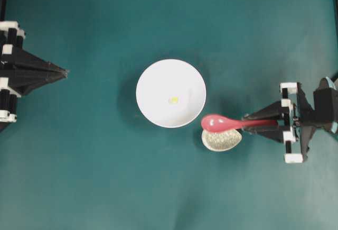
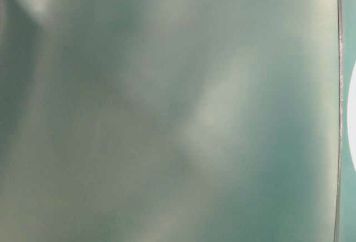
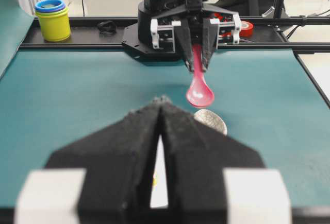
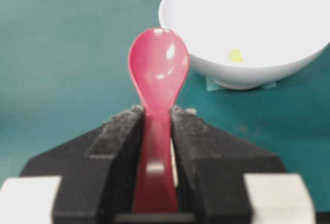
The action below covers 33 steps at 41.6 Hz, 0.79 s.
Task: Scoop the yellow hexagonal prism block from the bowl with a spoon using the right arm.
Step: 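Lift the spoon off the speckled dish and swing it over the bowl, then lower the spoon bowl into the white bowl beside the yellow block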
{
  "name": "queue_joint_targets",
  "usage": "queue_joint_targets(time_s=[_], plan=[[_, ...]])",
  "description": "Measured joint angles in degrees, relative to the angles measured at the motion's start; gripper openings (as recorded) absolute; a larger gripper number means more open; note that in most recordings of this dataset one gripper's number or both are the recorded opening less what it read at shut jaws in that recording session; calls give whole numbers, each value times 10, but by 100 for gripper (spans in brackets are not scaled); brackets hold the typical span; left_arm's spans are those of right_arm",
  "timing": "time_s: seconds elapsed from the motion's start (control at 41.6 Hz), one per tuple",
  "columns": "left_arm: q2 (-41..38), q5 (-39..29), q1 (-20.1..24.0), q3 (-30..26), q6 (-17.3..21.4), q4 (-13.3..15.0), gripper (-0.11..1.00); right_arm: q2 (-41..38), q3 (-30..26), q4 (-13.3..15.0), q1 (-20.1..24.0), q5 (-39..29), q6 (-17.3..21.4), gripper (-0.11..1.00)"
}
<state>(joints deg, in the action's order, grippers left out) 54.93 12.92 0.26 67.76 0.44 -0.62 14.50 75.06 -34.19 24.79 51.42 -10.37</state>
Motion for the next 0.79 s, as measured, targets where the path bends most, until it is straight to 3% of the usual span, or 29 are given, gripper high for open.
queue_joint_targets(time_s=[0.24, 0.408, 0.576, 0.792], plan=[[0, 0, 0, 0, 0, 0, 0, 96, -60, -1, -107, -203, -86, 24], [0, 0, 0, 0, 2, 0, 0, 122, -124, -1, -188, -362, -130, 24], [0, 0, 0, 0, 2, -1, 0, 120, -183, 0, -250, -490, -142, 24], [0, 0, -1, 1, 3, 0, 0, 97, -243, 7, -305, -606, -142, 24]])
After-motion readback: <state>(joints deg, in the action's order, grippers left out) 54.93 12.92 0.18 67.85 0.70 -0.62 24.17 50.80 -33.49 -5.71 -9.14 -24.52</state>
